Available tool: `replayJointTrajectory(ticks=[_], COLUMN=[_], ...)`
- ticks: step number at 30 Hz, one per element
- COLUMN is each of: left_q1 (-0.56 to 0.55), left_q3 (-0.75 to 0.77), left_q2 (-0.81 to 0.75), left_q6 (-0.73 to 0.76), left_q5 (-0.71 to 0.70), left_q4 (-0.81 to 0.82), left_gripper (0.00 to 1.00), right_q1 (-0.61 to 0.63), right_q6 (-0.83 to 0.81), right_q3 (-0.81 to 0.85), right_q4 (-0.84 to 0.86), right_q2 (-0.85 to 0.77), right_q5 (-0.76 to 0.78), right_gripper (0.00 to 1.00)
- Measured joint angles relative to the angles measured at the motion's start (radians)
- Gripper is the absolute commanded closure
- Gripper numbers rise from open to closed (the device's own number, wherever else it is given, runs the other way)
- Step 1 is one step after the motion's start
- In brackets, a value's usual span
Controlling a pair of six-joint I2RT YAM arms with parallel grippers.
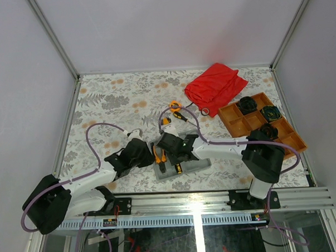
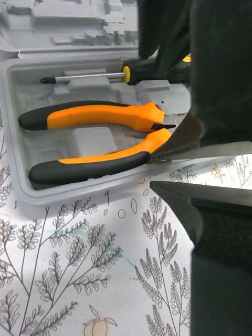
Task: Sort the tools into containers
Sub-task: Place the screwdriver in the storage box.
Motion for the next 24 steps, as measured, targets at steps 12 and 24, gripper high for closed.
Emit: replayJointTrajectory(ticks=[12,24], left_q1=[0.0,0.001], left_q3=[0.055,0.36], left_q2=[-0.063,-0.214], left_q6=[0.005,0.1], left_q5=[-0.009,-0.027], left_q4=[-0.135,-0.414], left_gripper=[0.57,0.44], right_q1=[-0.04,-0.385], right_q6=[-0.074,-0.365], right_q3=[0.026,0.143], right_q4=[-0.072,-0.045], right_q2=[-0.269,-0.184], right_q5=[0.091,-0.045], right_gripper=[0.51,0.46])
